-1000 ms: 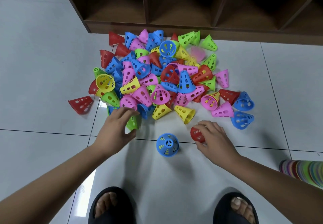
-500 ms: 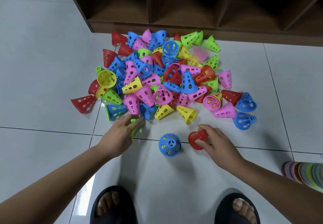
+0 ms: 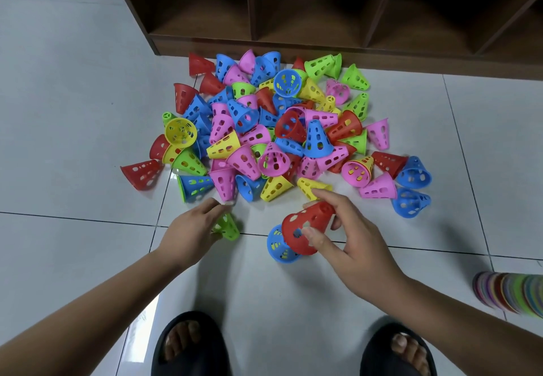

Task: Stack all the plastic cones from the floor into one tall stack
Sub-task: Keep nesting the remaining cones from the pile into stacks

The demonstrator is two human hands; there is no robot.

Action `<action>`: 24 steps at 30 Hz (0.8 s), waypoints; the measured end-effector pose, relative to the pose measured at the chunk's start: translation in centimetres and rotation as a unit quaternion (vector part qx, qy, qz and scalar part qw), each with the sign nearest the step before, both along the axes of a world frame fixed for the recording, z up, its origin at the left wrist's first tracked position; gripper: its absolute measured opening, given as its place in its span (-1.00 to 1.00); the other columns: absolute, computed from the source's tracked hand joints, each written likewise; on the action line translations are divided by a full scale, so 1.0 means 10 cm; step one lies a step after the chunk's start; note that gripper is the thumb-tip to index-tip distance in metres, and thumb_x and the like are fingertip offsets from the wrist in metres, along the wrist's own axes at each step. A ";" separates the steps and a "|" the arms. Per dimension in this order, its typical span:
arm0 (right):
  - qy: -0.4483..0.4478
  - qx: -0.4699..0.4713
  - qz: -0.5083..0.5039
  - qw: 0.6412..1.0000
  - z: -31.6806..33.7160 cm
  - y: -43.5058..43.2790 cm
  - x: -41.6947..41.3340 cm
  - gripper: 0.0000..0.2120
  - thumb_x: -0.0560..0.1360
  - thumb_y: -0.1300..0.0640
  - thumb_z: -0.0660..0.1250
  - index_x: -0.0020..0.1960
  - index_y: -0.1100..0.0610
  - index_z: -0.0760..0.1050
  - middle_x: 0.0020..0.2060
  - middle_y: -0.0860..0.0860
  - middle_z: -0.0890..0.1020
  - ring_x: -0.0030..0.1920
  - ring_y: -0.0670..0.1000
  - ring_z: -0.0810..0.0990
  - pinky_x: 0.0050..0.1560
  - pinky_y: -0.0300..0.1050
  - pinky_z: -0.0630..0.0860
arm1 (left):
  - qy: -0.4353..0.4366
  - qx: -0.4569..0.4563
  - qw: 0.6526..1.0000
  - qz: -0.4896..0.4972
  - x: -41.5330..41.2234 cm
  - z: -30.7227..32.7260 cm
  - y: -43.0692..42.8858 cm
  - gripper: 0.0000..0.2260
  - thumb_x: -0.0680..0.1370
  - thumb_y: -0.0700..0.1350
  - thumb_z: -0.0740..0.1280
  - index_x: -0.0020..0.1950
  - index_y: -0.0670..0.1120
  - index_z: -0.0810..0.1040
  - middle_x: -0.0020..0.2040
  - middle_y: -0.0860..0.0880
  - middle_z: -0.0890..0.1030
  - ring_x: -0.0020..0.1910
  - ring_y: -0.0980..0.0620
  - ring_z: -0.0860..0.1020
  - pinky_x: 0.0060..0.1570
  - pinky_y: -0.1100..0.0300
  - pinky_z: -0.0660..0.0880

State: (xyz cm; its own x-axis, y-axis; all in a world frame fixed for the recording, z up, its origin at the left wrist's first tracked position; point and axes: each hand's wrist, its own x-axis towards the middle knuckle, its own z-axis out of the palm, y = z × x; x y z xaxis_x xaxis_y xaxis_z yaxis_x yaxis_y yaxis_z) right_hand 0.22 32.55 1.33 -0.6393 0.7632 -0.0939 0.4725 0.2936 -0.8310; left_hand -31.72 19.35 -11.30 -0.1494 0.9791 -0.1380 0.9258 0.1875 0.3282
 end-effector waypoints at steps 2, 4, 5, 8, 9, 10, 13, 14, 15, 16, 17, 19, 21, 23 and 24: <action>-0.006 0.022 0.035 0.999 -0.01 -0.05 -0.02 -0.48 0.59 -0.10 0.44 0.50 -0.14 0.40 0.25 -0.20 0.56 0.20 -0.24 0.50 0.17 -0.44 0.37 | 0.018 -0.005 1.000 0.022 0.03 0.00 0.00 -0.36 0.40 0.06 0.66 0.43 0.08 0.55 0.10 0.07 0.58 -0.04 -0.14 0.68 -0.26 0.06 0.58; -0.026 0.041 0.088 0.995 -0.07 -0.07 -0.05 -0.52 0.60 -0.09 0.45 0.47 -0.11 0.43 0.26 -0.23 0.53 0.27 -0.18 0.50 0.25 -0.35 0.40 | 0.031 -0.017 0.999 0.036 0.04 -0.01 0.00 -0.35 0.38 0.10 0.67 0.42 0.04 0.58 0.07 0.04 0.59 -0.05 -0.16 0.68 -0.26 0.05 0.60; -0.040 0.058 0.121 0.990 -0.12 -0.07 -0.06 -0.56 0.61 -0.09 0.45 0.44 -0.09 0.45 0.25 -0.25 0.52 0.30 -0.16 0.49 0.28 -0.29 0.43 | 0.035 -0.027 0.998 0.035 0.04 -0.02 0.00 -0.34 0.37 0.10 0.68 0.42 0.02 0.58 0.07 0.03 0.58 -0.04 -0.16 0.68 -0.26 0.04 0.60; -0.075 0.082 0.174 0.979 -0.30 -0.04 -0.04 -0.60 0.63 -0.06 0.40 0.44 -0.08 0.45 0.26 -0.26 0.51 0.34 -0.15 0.43 0.33 -0.20 0.43 | 0.043 -0.045 0.998 0.016 0.05 -0.04 -0.01 -0.33 0.36 0.03 0.67 0.43 -0.03 0.55 0.09 0.00 0.56 -0.02 -0.17 0.66 -0.27 0.05 0.57; -0.081 0.082 0.175 0.978 -0.35 -0.02 -0.02 -0.60 0.64 -0.05 0.39 0.45 -0.08 0.45 0.27 -0.26 0.51 0.35 -0.16 0.42 0.34 -0.19 0.43 | 0.042 -0.044 0.998 0.013 0.05 -0.04 -0.01 -0.36 0.38 0.00 0.66 0.41 -0.04 0.56 0.09 -0.01 0.55 -0.03 -0.18 0.66 -0.28 0.06 0.56; -0.089 0.086 0.177 0.976 -0.39 0.00 -0.01 -0.59 0.63 -0.05 0.39 0.46 -0.10 0.44 0.27 -0.26 0.51 0.36 -0.17 0.41 0.35 -0.19 0.43 | 0.040 -0.040 0.998 0.014 0.06 -0.02 0.00 -0.40 0.39 0.01 0.64 0.38 -0.03 0.57 0.08 -0.01 0.55 -0.03 -0.18 0.66 -0.30 0.07 0.54; -0.110 0.107 0.182 0.971 -0.46 0.08 0.04 -0.56 0.60 -0.10 0.42 0.45 -0.12 0.43 0.27 -0.28 0.51 0.36 -0.17 0.40 0.37 -0.20 0.40 | 0.019 0.009 0.999 0.031 0.09 0.09 0.02 -0.47 0.40 0.14 0.60 0.31 0.05 0.55 0.04 0.04 0.53 -0.07 -0.11 0.61 -0.30 0.11 0.48; -0.119 0.112 0.178 0.970 -0.49 0.10 0.05 -0.54 0.59 -0.11 0.43 0.45 -0.12 0.44 0.27 -0.27 0.51 0.36 -0.17 0.40 0.37 -0.21 0.40 | 0.000 0.029 0.999 0.037 0.11 0.14 0.03 -0.47 0.43 0.20 0.57 0.32 0.07 0.54 0.04 0.06 0.52 -0.08 -0.08 0.59 -0.29 0.12 0.51; -0.132 0.112 0.171 0.970 -0.52 0.12 0.06 -0.54 0.58 -0.13 0.44 0.44 -0.12 0.44 0.27 -0.25 0.52 0.34 -0.16 0.41 0.37 -0.19 0.41 | -0.024 0.045 0.998 0.043 0.13 0.22 0.05 -0.47 0.46 0.26 0.53 0.34 0.09 0.52 0.05 0.07 0.51 -0.08 -0.04 0.57 -0.26 0.11 0.54; -0.146 0.106 0.161 0.970 -0.55 0.13 0.07 -0.54 0.57 -0.14 0.44 0.42 -0.11 0.45 0.25 -0.23 0.53 0.32 -0.15 0.44 0.34 -0.16 0.45 | -0.049 0.058 0.996 0.052 0.17 0.30 0.08 -0.47 0.49 0.31 0.50 0.36 0.10 0.51 0.07 0.08 0.51 -0.07 -0.01 0.55 -0.23 0.10 0.55; -0.160 0.088 0.152 0.971 -0.59 0.14 0.09 -0.56 0.56 -0.16 0.44 0.38 -0.11 0.47 0.21 -0.22 0.55 0.27 -0.15 0.47 0.29 -0.12 0.49 | -0.072 0.069 0.993 0.062 0.22 0.39 0.11 -0.47 0.51 0.33 0.48 0.37 0.12 0.51 0.10 0.10 0.52 -0.05 0.02 0.55 -0.20 0.10 0.57; -0.177 0.007 0.133 0.975 -0.66 0.13 0.09 -0.60 0.53 -0.18 0.46 0.30 -0.14 0.48 0.09 -0.21 0.61 0.14 -0.20 0.56 0.17 -0.08 0.57 | -0.112 0.089 0.987 0.078 0.36 0.58 0.17 -0.48 0.52 0.35 0.46 0.37 0.13 0.50 0.15 0.14 0.56 0.01 0.07 0.56 -0.12 0.12 0.57; -0.173 -0.075 0.115 0.975 -0.70 0.10 0.07 -0.60 0.51 -0.16 0.48 0.29 -0.17 0.47 0.00 -0.19 0.65 0.07 -0.21 0.62 0.12 -0.10 0.60 | -0.158 0.105 0.978 0.083 0.51 0.75 0.22 -0.50 0.54 0.35 0.44 0.36 0.13 0.49 0.12 0.16 0.59 0.00 0.12 0.56 -0.09 0.15 0.55; -0.161 -0.112 0.104 0.975 -0.73 0.10 0.06 -0.60 0.51 -0.11 0.49 0.30 -0.16 0.48 -0.04 -0.16 0.67 0.05 -0.20 0.64 0.10 -0.11 0.61 | -0.200 0.109 0.970 0.080 0.67 0.88 0.25 -0.51 0.56 0.38 0.38 0.36 0.13 0.47 0.07 0.17 0.60 -0.04 0.12 0.56 -0.10 0.15 0.53; -0.157 -0.120 0.101 0.975 -0.73 0.11 0.06 -0.61 0.51 -0.10 0.49 0.29 -0.15 0.49 -0.04 -0.15 0.68 0.05 -0.20 0.65 0.09 -0.12 0.61 | -0.217 0.109 0.967 0.077 0.74 0.93 0.26 -0.50 0.56 0.40 0.34 0.37 0.13 0.45 0.06 0.16 0.61 -0.05 0.11 0.57 -0.09 0.15 0.52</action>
State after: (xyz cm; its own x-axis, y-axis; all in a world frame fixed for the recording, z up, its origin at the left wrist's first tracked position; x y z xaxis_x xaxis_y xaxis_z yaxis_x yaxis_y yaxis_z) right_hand 0.79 33.61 -5.97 -0.6855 0.5564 -0.4695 0.6675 0.2228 -0.7105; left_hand -24.30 21.92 -2.04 -0.2694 0.9630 -0.0129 0.6593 0.1942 0.7264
